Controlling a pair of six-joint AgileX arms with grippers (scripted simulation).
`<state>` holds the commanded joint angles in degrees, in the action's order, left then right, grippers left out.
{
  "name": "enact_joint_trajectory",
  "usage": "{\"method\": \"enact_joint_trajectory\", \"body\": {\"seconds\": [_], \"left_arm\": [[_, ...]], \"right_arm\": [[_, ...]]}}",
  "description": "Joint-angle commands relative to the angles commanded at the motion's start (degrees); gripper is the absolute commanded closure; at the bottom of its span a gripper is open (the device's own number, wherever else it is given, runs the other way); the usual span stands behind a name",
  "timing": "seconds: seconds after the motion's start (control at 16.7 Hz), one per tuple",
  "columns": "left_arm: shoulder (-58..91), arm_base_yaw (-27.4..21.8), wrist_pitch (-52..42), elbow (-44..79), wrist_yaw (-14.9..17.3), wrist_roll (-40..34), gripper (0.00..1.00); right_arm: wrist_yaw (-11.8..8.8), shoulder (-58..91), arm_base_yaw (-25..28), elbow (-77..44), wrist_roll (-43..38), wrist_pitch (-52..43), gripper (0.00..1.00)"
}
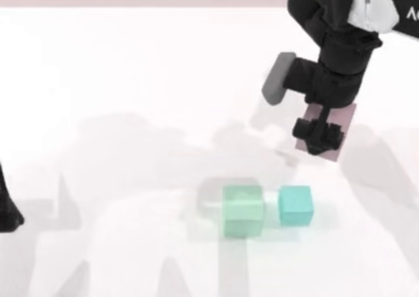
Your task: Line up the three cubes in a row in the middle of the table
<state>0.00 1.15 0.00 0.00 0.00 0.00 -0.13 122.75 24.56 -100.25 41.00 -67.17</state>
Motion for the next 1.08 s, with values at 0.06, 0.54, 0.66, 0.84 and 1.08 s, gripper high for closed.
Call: {"method": "enact_joint_trajectory", "body": {"seconds": [0.06, 0.54, 0.66, 0.84, 1.08], "left_arm": [[0.00, 0.00, 0.00, 0.00, 0.00, 0.00, 0.00], [0.00, 0.00, 0.00, 0.00, 0.00, 0.00, 0.00], [0.00, 0.00, 0.00, 0.00, 0.00, 0.00, 0.00], [0.00, 0.00, 0.00, 0.00, 0.00, 0.00, 0.00], [0.00, 0.00, 0.00, 0.00, 0.00, 0.00, 0.00]], "right_arm": [[0.00, 0.00, 0.00, 0.00, 0.00, 0.00, 1.00], [0.04, 7.78, 7.70, -13.04, -1.26, -6.63, 1.00], [0.08, 11.76, 12.17, -20.94, -1.94, -10.28, 1.00], [0.16, 17.65, 19.13, -33.24, -3.18, -15.81, 1.00], [0.24, 23.66, 26.76, -45.68, -4.72, -21.67, 1.00]]}}
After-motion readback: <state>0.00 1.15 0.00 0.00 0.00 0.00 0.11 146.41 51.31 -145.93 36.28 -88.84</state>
